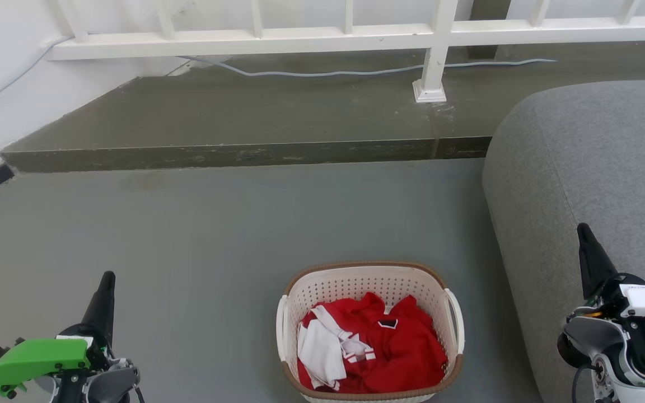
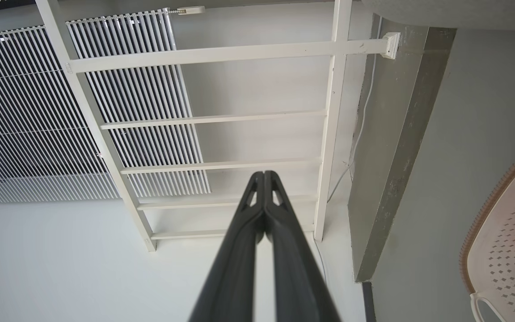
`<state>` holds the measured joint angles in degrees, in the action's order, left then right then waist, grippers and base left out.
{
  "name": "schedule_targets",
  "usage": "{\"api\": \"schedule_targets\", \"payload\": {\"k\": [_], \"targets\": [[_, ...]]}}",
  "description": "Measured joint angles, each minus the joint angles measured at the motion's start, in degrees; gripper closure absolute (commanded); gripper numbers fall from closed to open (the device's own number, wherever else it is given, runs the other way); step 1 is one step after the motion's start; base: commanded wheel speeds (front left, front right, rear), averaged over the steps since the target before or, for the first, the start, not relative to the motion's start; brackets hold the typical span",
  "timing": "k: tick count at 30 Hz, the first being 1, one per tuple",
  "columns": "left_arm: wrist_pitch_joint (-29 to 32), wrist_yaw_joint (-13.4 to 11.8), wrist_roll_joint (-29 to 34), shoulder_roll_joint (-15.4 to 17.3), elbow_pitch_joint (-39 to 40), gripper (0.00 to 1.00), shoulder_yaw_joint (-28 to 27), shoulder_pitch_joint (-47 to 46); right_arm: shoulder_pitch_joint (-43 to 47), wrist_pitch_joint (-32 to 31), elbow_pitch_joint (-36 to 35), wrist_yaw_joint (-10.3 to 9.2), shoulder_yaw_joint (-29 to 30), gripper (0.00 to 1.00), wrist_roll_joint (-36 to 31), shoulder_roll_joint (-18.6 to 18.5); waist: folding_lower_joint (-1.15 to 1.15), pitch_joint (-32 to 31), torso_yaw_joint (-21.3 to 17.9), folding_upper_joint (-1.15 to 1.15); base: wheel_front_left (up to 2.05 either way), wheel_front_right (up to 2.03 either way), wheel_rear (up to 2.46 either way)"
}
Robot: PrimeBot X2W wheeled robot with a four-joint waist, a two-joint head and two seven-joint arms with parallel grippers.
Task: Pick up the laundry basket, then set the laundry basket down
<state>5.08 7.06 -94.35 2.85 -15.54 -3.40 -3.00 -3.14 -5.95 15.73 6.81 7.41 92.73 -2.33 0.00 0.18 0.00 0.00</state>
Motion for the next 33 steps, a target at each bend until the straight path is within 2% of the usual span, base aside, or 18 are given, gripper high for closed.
{"api": "schedule_targets", "payload": {"k": [14, 15, 20, 33], "targets": [[0.0, 0.0, 0.0, -0.01, -0.02, 1.0, -0.01, 0.0, 0.0, 0.0, 0.02, -0.01, 0.01, 1.0, 0.0, 0.01, 0.0, 0.0, 0.0, 0.0, 0.0, 0.0, 0.0], [-0.04, -0.03, -0.04, -0.14, -0.53, 0.0, 0.03, 0.17, 0.23, 0.01, 0.42, -0.12, -0.03, 0.0, 0.01, 0.13, 0.0, 0.0, 0.0, 0.0, 0.0, 0.0, 0.0], [-0.08, -0.08, -0.1, -1.36, -2.8, 0.0, 0.33, 2.5, 2.75, 0.01, 2.8, -0.34, -0.21, 0.0, 0.01, 1.37, 0.0, 0.01, 0.0, 0.0, 0.0, 0.0, 0.0], [-2.18, -0.08, 0.08, -1.41, -1.36, 0.0, 1.63, 2.49, 2.72, 0.37, 1.44, -0.33, -0.71, 0.0, -0.22, 1.33, 0.0, 0.21, -0.1, 0.0, 0.0, 0.0, 0.0]]}}
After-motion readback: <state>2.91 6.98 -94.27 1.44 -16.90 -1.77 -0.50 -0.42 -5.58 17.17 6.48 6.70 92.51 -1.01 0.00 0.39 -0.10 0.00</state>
